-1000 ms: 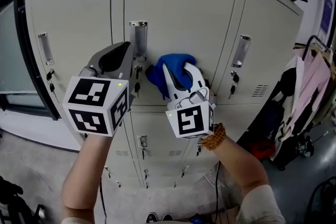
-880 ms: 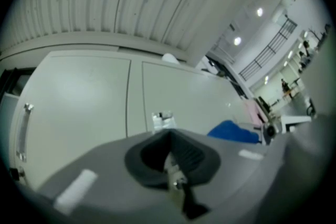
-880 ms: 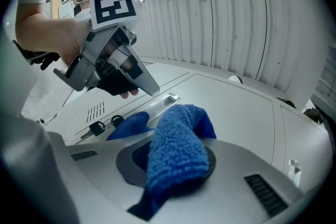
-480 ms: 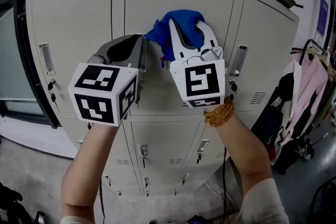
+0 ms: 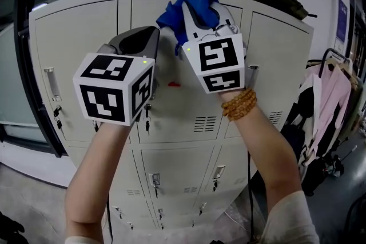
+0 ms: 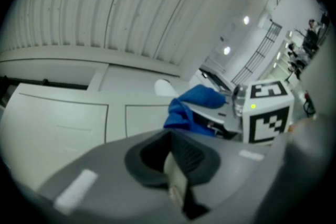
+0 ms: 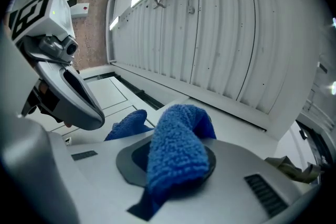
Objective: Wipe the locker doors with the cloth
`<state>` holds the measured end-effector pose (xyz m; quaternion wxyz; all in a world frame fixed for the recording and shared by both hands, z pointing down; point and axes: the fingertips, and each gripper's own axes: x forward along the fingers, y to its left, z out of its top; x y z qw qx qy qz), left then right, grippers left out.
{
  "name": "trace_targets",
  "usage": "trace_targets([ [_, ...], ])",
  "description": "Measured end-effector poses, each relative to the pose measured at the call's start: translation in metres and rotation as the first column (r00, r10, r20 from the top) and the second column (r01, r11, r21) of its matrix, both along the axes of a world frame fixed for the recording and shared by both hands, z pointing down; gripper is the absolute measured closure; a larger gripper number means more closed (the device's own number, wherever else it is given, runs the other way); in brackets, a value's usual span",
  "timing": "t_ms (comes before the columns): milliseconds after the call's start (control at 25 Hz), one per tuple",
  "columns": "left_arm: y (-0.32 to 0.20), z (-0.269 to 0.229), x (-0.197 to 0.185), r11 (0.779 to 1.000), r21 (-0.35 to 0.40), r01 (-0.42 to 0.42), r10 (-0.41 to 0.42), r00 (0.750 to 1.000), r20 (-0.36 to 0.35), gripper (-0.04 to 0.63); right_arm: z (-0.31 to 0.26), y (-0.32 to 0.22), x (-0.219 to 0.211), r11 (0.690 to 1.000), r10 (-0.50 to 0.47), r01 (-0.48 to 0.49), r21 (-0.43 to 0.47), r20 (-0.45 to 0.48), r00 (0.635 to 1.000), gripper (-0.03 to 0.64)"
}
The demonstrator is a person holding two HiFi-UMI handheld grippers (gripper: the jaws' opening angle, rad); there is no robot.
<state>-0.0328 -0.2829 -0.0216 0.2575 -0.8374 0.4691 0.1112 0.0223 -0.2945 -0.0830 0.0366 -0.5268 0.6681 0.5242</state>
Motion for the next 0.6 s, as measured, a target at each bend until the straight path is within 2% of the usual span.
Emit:
trace_targets([
  [280, -0.002, 0.006, 0.004, 1.0, -0.009, 0.001, -0.001, 1.0, 0.008, 0.592, 0.011, 0.002, 0.006, 1.0, 0.009, -0.009, 0.018, 0.0, 1.0, 0.594],
  [600, -0.01, 0.047, 0.008, 0.998, -0.068, 0.002, -0.001, 1.0, 0.012, 0.592, 0.071, 0.002, 0.018, 1.0, 0.021, -0.021, 0.005, -0.019, 1.0, 0.594],
])
